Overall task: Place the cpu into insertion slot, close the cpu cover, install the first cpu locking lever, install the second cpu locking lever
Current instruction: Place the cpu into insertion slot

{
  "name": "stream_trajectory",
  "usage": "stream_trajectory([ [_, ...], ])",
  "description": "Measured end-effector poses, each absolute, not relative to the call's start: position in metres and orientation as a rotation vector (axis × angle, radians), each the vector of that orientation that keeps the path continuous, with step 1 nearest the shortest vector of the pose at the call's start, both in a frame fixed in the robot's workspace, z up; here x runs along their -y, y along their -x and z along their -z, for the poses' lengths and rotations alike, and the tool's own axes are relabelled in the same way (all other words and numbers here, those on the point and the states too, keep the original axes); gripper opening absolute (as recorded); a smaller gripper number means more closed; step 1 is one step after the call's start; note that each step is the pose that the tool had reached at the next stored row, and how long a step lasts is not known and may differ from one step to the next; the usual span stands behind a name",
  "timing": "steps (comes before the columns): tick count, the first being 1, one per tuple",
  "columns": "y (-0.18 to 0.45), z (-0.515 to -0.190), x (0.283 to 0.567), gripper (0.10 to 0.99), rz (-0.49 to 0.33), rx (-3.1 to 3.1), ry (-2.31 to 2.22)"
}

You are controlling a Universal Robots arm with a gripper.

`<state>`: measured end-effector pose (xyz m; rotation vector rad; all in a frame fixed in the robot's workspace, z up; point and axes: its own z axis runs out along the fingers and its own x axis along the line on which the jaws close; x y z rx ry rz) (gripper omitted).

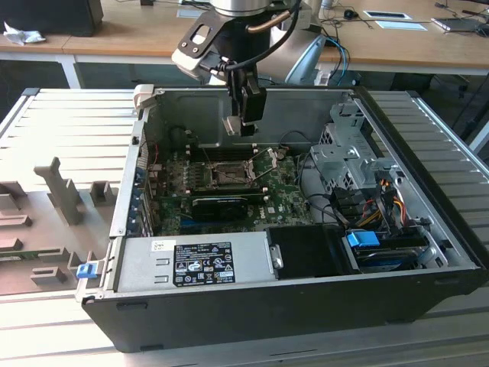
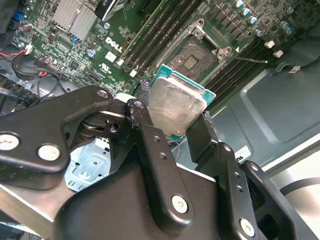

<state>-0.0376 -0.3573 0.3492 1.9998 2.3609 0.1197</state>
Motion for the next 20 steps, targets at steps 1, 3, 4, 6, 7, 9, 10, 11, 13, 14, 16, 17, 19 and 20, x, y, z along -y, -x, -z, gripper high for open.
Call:
stream_trajectory([
  [1, 0.0376, -0.3491, 0.3573, 0.537, -0.12, -2.361, -2.0],
  [3, 0.0376, -0.3488, 0.3573, 0.537, -0.12, -2.36, -2.0],
  [4, 0.0376, -0.3487, 0.3573, 0.537, -0.12, -2.36, -2.001],
  [6, 0.0376, -0.3484, 0.3573, 0.537, -0.12, -2.36, -2.001],
  [7, 0.0376, -0.3483, 0.3573, 0.537, -0.12, -2.36, -2.001],
  [9, 0.0376, -0.3481, 0.3573, 0.537, -0.12, -2.358, -2.003],
  [10, 0.0376, -0.348, 0.3573, 0.537, -0.12, -2.357, -2.004],
  [11, 0.0376, -0.3479, 0.3573, 0.537, -0.12, -2.356, -2.005],
  [13, 0.0376, -0.3478, 0.3573, 0.537, -0.12, -2.354, -2.008],
  [14, 0.0376, -0.3477, 0.3573, 0.537, -0.12, -2.353, -2.009],
  [16, 0.0376, -0.3474, 0.3573, 0.537, -0.12, -2.35, -2.012],
  [17, 0.0376, -0.3473, 0.3573, 0.537, -0.12, -2.35, -2.012],
  [19, 0.0376, -0.3471, 0.3573, 0.537, -0.119, -2.348, -2.014],
  [20, 0.0376, -0.3469, 0.3573, 0.537, -0.12, -2.348, -2.014],
])
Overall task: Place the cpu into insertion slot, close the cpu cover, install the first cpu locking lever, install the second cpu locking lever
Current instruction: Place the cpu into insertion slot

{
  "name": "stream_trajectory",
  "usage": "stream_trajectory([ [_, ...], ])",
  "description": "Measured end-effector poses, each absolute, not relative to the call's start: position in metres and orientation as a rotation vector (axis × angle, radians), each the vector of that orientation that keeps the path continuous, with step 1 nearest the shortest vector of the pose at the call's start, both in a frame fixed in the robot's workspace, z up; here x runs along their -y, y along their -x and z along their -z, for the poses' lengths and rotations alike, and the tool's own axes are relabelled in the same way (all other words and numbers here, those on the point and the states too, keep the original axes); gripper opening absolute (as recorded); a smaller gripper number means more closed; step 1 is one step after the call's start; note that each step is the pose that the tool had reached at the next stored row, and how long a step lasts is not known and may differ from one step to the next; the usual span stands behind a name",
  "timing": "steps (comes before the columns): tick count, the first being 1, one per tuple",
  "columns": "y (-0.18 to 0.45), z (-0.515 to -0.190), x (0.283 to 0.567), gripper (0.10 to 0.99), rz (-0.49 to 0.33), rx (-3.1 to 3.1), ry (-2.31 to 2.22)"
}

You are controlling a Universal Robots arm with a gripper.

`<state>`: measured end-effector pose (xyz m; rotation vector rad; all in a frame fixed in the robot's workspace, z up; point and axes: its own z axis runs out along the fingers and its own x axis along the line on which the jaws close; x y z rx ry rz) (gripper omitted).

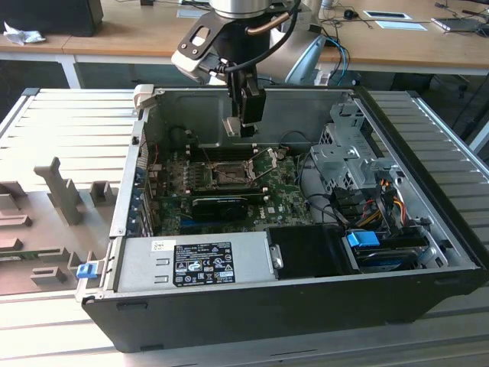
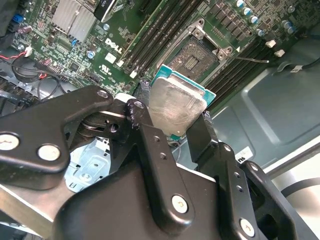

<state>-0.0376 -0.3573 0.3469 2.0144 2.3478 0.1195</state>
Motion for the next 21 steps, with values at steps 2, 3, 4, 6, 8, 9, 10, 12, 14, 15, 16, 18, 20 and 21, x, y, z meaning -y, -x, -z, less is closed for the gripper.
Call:
stream_trajectory([
  [2, 0.0376, -0.3467, 0.3573, 0.537, -0.12, -2.347, -2.016],
  [3, 0.0376, -0.3465, 0.3573, 0.537, -0.12, -2.346, -2.016],
  [4, 0.0376, -0.3464, 0.3573, 0.537, -0.119, -2.346, -2.017],
  [6, 0.0376, -0.346, 0.3573, 0.537, -0.119, -2.344, -2.018],
  [8, 0.0376, -0.3454, 0.3573, 0.537, -0.119, -2.343, -2.02],
  [9, 0.0376, -0.3451, 0.3573, 0.537, -0.119, -2.342, -2.021],
  [10, 0.0376, -0.3448, 0.3573, 0.537, -0.119, -2.341, -2.022],
  [12, 0.0376, -0.3443, 0.3573, 0.537, -0.119, -2.34, -2.023],
  [14, 0.0376, -0.3438, 0.3573, 0.537, -0.119, -2.338, -2.025],
  [15, 0.0376, -0.3436, 0.3573, 0.537, -0.119, -2.338, -2.025],
  [16, 0.0376, -0.3433, 0.3573, 0.537, -0.119, -2.337, -2.026],
  [18, 0.0376, -0.3427, 0.3573, 0.537, -0.119, -2.336, -2.028],
  [20, 0.0376, -0.3422, 0.3573, 0.537, -0.119, -2.335, -2.029],
  [21, 0.0376, -0.3416, 0.3573, 0.537, -0.119, -2.334, -2.03],
])
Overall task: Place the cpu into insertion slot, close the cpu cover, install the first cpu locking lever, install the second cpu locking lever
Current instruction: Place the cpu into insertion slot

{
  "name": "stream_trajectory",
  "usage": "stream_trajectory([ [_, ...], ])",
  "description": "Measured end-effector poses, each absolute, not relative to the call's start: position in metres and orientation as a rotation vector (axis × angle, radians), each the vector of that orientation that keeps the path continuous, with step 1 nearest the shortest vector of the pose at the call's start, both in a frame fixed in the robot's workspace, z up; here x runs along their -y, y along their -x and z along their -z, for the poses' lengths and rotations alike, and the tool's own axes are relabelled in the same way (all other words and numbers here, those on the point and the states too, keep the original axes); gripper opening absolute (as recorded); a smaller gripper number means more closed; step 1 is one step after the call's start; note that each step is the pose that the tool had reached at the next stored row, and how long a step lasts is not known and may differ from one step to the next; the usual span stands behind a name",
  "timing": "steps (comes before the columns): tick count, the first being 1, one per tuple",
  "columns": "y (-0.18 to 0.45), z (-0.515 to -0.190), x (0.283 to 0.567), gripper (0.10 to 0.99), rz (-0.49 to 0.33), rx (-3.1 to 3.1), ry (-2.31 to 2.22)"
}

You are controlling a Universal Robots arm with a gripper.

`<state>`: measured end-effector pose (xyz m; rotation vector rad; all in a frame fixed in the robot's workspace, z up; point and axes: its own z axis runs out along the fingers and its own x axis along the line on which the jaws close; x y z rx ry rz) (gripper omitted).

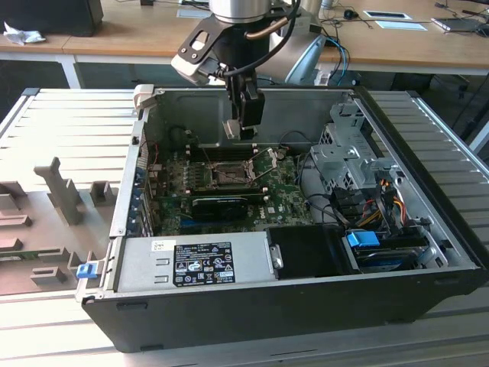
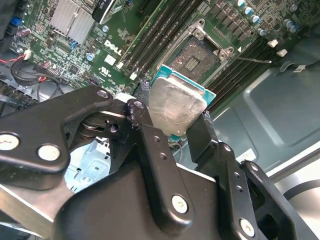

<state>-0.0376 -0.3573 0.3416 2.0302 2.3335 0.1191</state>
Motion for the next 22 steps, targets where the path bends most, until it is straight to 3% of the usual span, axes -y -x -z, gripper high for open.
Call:
stream_trajectory([
  [22, 0.0376, -0.3316, 0.3573, 0.537, -0.118, -2.32, -2.045],
])
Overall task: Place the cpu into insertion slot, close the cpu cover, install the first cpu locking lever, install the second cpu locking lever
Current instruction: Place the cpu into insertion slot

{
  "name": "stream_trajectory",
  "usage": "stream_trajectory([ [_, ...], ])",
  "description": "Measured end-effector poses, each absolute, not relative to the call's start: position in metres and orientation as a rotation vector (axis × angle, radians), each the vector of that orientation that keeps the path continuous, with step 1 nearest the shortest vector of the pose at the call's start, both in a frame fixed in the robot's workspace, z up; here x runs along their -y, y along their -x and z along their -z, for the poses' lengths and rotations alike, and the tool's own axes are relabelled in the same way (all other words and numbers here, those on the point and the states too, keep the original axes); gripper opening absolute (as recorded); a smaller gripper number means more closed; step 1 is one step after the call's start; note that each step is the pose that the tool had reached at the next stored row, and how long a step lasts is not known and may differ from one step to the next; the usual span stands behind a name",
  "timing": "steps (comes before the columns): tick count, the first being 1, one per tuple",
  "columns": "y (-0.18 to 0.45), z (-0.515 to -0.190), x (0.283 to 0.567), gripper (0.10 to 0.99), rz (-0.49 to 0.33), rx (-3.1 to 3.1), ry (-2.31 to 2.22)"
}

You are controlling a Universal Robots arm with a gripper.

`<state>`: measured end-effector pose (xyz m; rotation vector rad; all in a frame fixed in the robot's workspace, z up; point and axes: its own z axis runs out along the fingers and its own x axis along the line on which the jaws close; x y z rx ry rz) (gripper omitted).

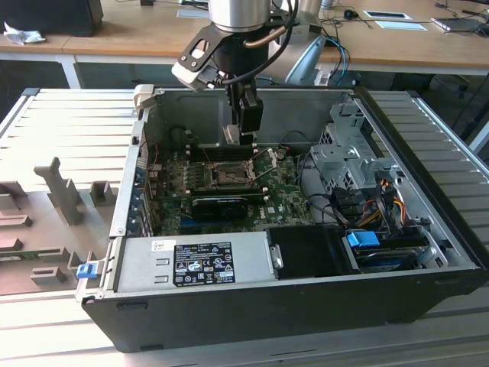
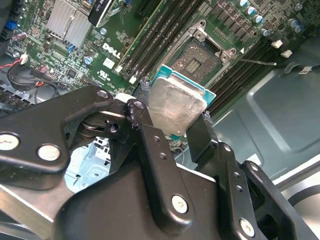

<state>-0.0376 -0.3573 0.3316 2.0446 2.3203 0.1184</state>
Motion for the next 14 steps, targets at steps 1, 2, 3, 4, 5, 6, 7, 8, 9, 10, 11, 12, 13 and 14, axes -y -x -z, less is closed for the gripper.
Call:
stream_trajectory([
  [1, 0.038, -0.331, 0.357, 0.537, -0.119, -2.32, -2.045],
  [2, 0.038, -0.331, 0.357, 0.537, -0.118, -2.32, -2.045],
  [3, 0.038, -0.331, 0.357, 0.537, -0.118, -2.32, -2.045],
  [4, 0.038, -0.331, 0.357, 0.537, -0.119, -2.32, -2.045],
  [5, 0.038, -0.33, 0.357, 0.537, -0.118, -2.32, -2.045],
  [6, 0.038, -0.33, 0.357, 0.537, -0.118, -2.32, -2.045],
  [7, 0.038, -0.33, 0.357, 0.537, -0.119, -2.32, -2.045],
  [8, 0.038, -0.33, 0.357, 0.537, -0.118, -2.319, -2.045],
  [9, 0.038, -0.329, 0.357, 0.537, -0.118, -2.319, -2.046],
  [10, 0.038, -0.329, 0.357, 0.537, -0.119, -2.319, -2.046],
  [11, 0.038, -0.329, 0.357, 0.537, -0.119, -2.319, -2.046],
  [12, 0.038, -0.328, 0.357, 0.537, -0.118, -2.319, -2.046],
  [13, 0.038, -0.325, 0.357, 0.537, -0.117, -2.291, -2.076],
  [14, 0.038, -0.318, 0.357, 0.537, -0.115, -2.22, -2.148],
])
